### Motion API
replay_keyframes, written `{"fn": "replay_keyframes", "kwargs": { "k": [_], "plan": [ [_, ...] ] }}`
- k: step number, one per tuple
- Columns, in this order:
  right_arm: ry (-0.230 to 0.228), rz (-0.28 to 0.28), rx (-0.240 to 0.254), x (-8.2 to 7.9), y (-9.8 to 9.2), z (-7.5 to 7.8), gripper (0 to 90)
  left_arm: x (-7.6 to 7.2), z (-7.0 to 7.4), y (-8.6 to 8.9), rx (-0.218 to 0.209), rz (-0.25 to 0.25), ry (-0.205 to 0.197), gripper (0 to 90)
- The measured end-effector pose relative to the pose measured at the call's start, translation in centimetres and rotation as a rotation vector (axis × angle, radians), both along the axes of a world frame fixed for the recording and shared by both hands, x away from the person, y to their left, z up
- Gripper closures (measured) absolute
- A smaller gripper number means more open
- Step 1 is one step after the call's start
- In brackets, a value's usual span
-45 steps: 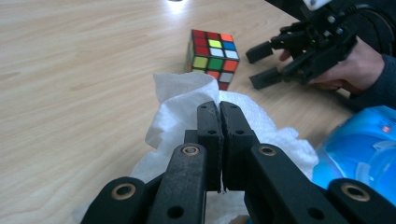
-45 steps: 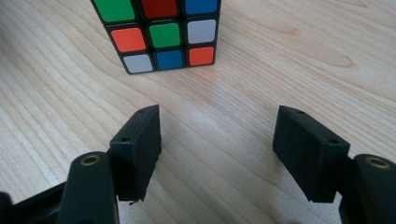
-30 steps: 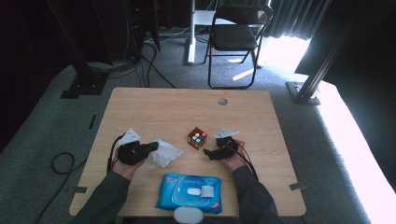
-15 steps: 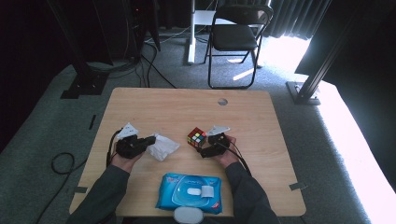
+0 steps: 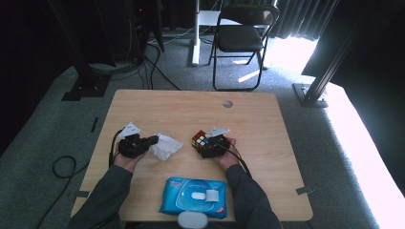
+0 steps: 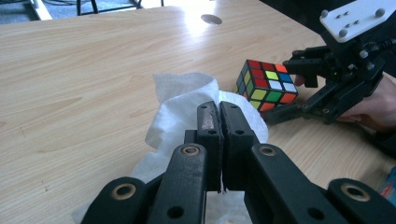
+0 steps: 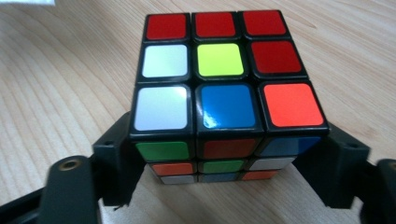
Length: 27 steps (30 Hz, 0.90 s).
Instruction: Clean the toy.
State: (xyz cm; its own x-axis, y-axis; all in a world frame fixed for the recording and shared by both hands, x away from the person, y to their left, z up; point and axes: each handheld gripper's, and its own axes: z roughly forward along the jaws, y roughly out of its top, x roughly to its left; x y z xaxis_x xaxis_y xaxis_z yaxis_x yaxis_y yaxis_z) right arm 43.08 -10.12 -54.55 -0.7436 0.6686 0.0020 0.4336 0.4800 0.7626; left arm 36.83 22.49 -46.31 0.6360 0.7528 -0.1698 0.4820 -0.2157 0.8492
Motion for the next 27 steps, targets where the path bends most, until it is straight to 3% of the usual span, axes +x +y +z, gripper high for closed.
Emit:
{"fn": "replay_keyframes", "kwargs": {
  "k": [6, 17, 27],
  "plan": [
    [0.003, 0.009, 0.0, 0.0, 0.2, -0.1, 33.3, 0.5, 0.2, -0.1, -0.001, 0.002, -0.003, 88.2],
    [-0.014, 0.006, -0.014, -0.1, 0.4, 0.0, 33.9, 1.3, 0.4, -0.1, -0.013, 0.005, -0.007, 88.3],
    [-0.024, 0.033, 0.008, -0.4, 0.6, 0.7, 33.9, 2.0, 0.7, -0.6, -0.021, 0.002, -0.009, 88.2]
  ]
}}
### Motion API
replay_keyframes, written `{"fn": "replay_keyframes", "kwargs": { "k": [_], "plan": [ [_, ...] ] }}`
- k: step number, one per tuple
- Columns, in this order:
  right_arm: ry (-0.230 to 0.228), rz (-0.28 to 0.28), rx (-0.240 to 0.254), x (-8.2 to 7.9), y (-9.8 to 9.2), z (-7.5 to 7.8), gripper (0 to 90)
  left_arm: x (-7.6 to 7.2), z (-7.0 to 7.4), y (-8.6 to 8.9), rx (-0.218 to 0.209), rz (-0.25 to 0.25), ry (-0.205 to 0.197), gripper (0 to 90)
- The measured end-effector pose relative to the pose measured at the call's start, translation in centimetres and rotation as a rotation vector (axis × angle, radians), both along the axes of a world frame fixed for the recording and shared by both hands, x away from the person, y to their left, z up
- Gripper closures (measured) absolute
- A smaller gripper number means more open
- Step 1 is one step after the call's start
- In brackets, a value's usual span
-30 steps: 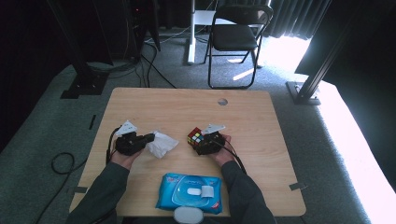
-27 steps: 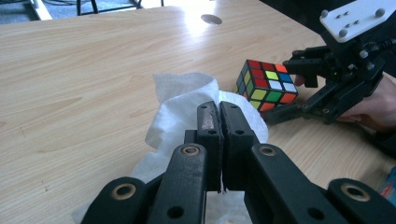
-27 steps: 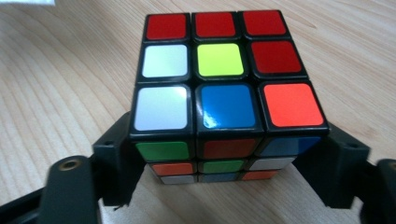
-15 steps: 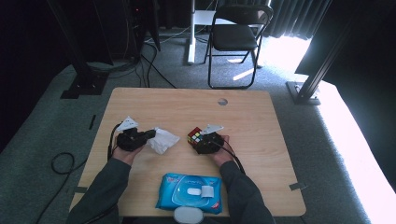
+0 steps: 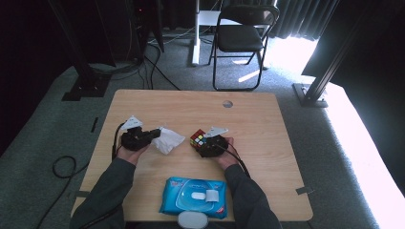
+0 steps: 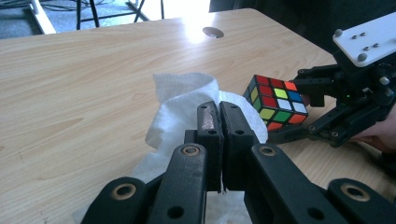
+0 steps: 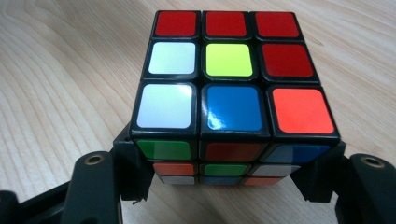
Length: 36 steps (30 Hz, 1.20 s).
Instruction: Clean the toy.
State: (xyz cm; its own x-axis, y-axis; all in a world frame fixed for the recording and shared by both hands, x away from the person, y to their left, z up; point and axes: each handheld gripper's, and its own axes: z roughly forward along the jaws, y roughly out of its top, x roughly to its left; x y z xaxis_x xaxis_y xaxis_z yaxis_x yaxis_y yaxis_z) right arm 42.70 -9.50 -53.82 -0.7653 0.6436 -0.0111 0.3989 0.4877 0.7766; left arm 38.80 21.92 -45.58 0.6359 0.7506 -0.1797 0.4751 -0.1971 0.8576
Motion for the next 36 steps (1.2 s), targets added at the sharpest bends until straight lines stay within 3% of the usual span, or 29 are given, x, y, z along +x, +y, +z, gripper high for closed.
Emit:
{"fn": "replay_keyframes", "kwargs": {
  "k": [9, 17, 36],
  "plan": [
    [-0.013, 0.024, -0.006, -0.1, 0.6, 0.6, 33.9, 0.7, 0.6, -1.0, -0.01, -0.007, -0.009, 88.2],
    [-0.023, 0.043, -0.008, -0.3, 1.2, 1.1, 33.9, 1.2, 0.9, -1.6, 0.007, -0.002, -0.013, 88.2],
    [-0.015, 0.077, -0.013, -0.3, 2.6, 1.1, 33.9, 2.3, -0.5, -5.0, 0.034, -0.05, 0.024, 88.1]
  ]
}}
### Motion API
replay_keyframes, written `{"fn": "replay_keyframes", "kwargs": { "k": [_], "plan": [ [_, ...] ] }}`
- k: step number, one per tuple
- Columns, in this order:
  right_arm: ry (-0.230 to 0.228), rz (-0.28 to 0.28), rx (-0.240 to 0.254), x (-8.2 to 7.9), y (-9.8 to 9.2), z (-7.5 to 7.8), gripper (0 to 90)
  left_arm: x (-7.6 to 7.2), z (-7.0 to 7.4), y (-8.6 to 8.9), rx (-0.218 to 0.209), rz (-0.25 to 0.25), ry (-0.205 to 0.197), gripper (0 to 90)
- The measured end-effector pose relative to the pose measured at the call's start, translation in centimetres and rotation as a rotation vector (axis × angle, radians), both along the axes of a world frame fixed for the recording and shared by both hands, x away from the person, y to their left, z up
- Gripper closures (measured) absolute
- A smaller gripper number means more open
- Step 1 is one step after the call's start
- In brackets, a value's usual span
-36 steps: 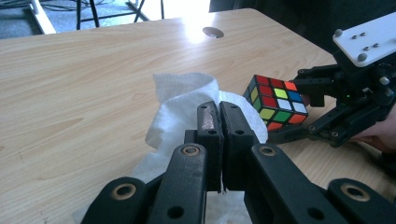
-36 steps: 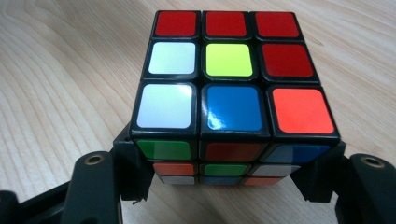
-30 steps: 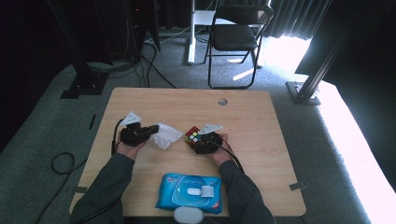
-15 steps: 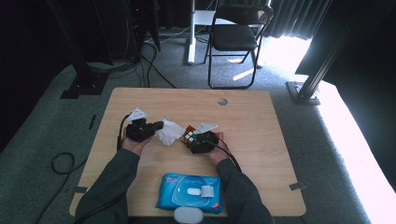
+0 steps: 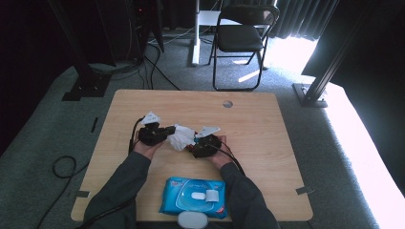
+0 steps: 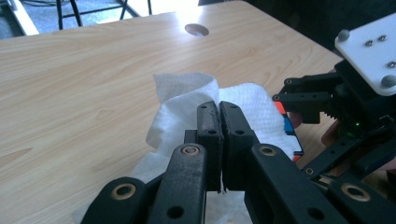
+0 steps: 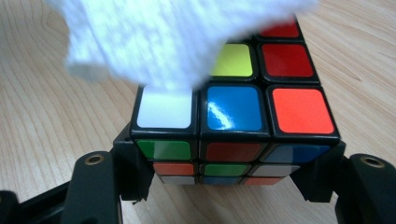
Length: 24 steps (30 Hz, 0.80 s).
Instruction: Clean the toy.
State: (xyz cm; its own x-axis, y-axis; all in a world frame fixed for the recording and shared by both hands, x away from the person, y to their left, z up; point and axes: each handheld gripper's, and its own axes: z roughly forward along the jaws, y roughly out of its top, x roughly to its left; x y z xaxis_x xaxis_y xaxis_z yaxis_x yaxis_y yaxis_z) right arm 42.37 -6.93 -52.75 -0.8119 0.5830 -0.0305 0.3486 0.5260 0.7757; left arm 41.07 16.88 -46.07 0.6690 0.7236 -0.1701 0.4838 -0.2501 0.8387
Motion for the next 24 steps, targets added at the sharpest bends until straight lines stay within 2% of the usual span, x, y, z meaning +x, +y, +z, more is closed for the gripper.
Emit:
{"fn": "replay_keyframes", "kwargs": {
  "k": [10, 24],
  "plan": [
    [0.003, 0.013, 0.01, 0.0, 0.3, 0.3, 33.9, 0.1, -0.5, -2.0, 0.03, -0.031, 0.005, 88.0],
    [-0.007, 0.023, 0.018, 0.0, 0.6, 0.7, 33.9, -0.3, -0.8, -3.8, 0.043, -0.079, 0.0, 88.0]
  ]
}}
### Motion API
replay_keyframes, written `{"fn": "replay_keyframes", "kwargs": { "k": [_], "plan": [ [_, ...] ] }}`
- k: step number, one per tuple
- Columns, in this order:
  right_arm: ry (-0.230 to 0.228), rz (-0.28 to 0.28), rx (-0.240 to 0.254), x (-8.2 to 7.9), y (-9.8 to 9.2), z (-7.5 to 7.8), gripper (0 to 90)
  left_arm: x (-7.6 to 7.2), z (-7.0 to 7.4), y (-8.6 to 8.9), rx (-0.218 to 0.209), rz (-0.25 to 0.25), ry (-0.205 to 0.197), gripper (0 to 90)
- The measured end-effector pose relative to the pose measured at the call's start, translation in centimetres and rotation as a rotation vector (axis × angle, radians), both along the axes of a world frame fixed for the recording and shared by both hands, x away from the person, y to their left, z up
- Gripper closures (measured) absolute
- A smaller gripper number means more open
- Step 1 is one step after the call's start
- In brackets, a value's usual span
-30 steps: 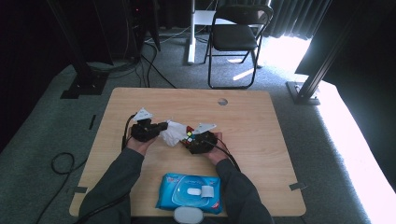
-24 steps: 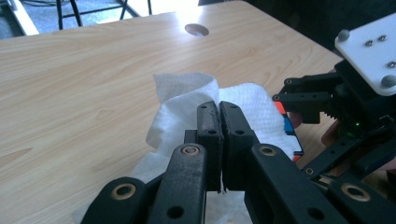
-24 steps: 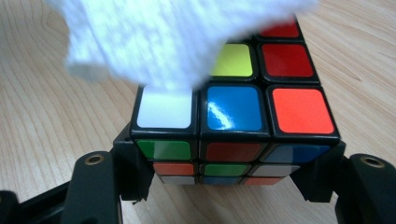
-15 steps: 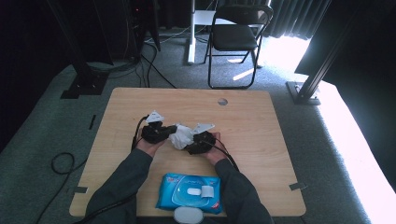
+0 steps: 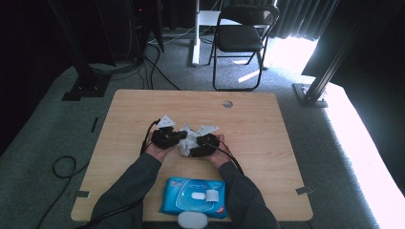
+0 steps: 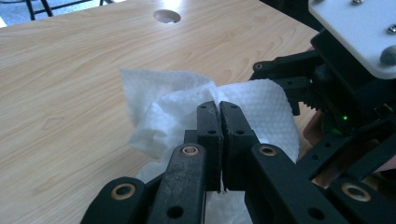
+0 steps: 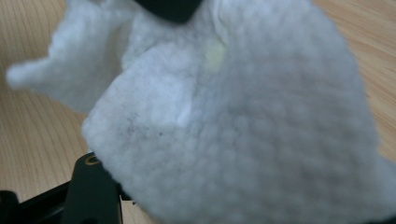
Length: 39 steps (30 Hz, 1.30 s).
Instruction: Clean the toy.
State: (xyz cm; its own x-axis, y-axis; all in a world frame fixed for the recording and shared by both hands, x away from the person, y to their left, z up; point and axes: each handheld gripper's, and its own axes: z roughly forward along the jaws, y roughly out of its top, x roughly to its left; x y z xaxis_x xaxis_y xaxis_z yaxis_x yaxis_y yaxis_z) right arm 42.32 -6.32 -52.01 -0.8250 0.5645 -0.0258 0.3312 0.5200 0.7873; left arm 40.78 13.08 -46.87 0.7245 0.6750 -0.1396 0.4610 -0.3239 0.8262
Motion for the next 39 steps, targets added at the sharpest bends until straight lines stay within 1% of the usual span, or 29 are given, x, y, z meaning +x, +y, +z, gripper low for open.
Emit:
{"fn": "replay_keyframes", "kwargs": {
  "k": [3, 6, 10, 11, 12, 14, 19, 22, 23, 24, 27, 33, 35, 36, 39],
  "plan": [
    [0.002, -0.003, 0.005, 0.1, 0.0, 0.1, 33.9, -0.2, 0.0, -0.3, -0.006, -0.014, 0.005, 88.0],
    [0.006, -0.002, 0.013, 0.1, -0.1, 0.1, 33.9, -0.5, 0.0, -0.8, 0.007, -0.037, 0.008, 88.0],
    [0.009, -0.011, 0.021, 0.2, -0.2, 0.1, 34.0, -0.8, -0.1, -1.4, 0.008, -0.07, 0.013, 87.9],
    [0.009, -0.011, 0.021, 0.2, -0.2, 0.1, 34.0, -0.8, -0.1, -1.4, 0.008, -0.07, 0.013, 87.9],
    [0.012, -0.012, 0.023, 0.1, -0.2, 0.0, 33.9, -1.0, -0.2, -1.7, 0.012, -0.085, 0.008, 87.9],
    [0.014, -0.01, 0.023, 0.1, -0.3, 0.0, 33.9, -1.0, -0.2, -1.7, 0.013, -0.087, 0.006, 87.8],
    [0.006, -0.007, 0.022, 0.0, -0.3, 0.0, 34.0, -0.8, -0.2, -1.4, 0.029, -0.068, -0.011, 87.8],
    [0.004, -0.005, 0.016, -0.1, -0.2, 0.0, 34.0, -0.6, -0.2, -1.0, 0.029, -0.048, -0.013, 87.9],
    [0.003, -0.003, 0.012, -0.1, -0.2, 0.0, 34.0, -0.6, -0.2, -1.0, 0.029, -0.048, -0.013, 87.9],
    [0.003, -0.002, 0.012, -0.1, -0.1, 0.0, 34.0, -0.4, -0.2, -0.7, 0.03, -0.034, -0.012, 87.9],
    [0.004, -0.002, 0.013, -0.2, -0.1, 0.0, 33.9, -0.2, -0.2, -0.2, 0.035, -0.013, -0.016, 87.8],
    [-0.001, 0.005, 0.015, -0.2, -0.1, 0.1, 34.0, 0.2, 0.0, 0.4, 0.031, 0.026, -0.019, 87.9],
    [-0.001, 0.005, 0.015, -0.3, -0.1, 0.1, 34.0, 0.2, 0.0, 0.4, 0.031, 0.026, -0.019, 87.8],
    [-0.003, 0.007, 0.017, -0.3, 0.0, 0.2, 34.0, 0.4, 0.0, 0.7, 0.028, 0.042, -0.019, 87.8],
    [-0.004, 0.009, 0.021, -0.3, 0.0, 0.2, 34.0, 0.5, 0.1, 0.9, 0.035, 0.057, -0.023, 87.8]
  ]
}}
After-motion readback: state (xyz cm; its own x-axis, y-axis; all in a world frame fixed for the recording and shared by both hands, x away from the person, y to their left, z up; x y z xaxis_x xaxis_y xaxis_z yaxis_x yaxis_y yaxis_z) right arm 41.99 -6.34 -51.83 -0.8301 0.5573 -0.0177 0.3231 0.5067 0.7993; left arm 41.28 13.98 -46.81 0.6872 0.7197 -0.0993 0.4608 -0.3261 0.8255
